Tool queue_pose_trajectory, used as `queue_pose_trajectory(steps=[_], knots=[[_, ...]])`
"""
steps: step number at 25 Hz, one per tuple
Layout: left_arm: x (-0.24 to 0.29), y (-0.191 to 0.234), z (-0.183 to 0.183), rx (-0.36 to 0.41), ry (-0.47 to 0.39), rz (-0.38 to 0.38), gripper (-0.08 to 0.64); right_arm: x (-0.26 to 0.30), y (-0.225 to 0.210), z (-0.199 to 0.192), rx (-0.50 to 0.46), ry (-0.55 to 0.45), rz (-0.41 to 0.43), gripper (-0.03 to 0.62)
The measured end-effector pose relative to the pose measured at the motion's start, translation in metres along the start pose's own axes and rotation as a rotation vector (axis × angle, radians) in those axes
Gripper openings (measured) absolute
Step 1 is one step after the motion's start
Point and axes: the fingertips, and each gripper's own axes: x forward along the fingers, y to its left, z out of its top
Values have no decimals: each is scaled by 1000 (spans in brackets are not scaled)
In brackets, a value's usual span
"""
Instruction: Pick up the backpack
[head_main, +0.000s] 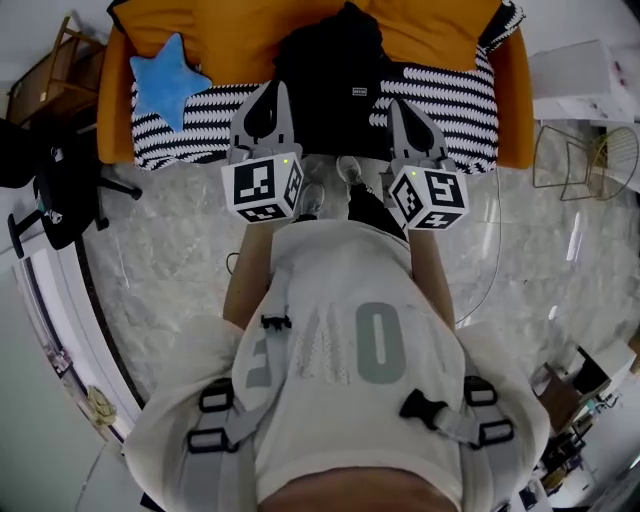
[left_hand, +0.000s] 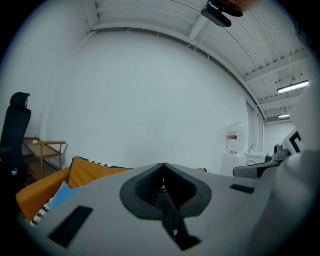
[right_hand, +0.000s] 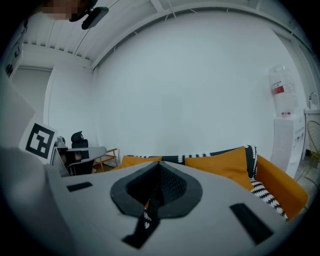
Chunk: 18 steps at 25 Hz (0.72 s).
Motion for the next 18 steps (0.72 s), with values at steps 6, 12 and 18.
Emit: queue_pose_trajectory(steps=[6,12,18], knots=[[22,-7,12,1,-39,11,21,17,-25,11,-4,-4,33,6],[38,-16,12,62,-25,5,21,22,-42,17,6,-18,67,6],[52,-25,16,42,-57,-81,45,29,-64,19,41,-25,74,135]])
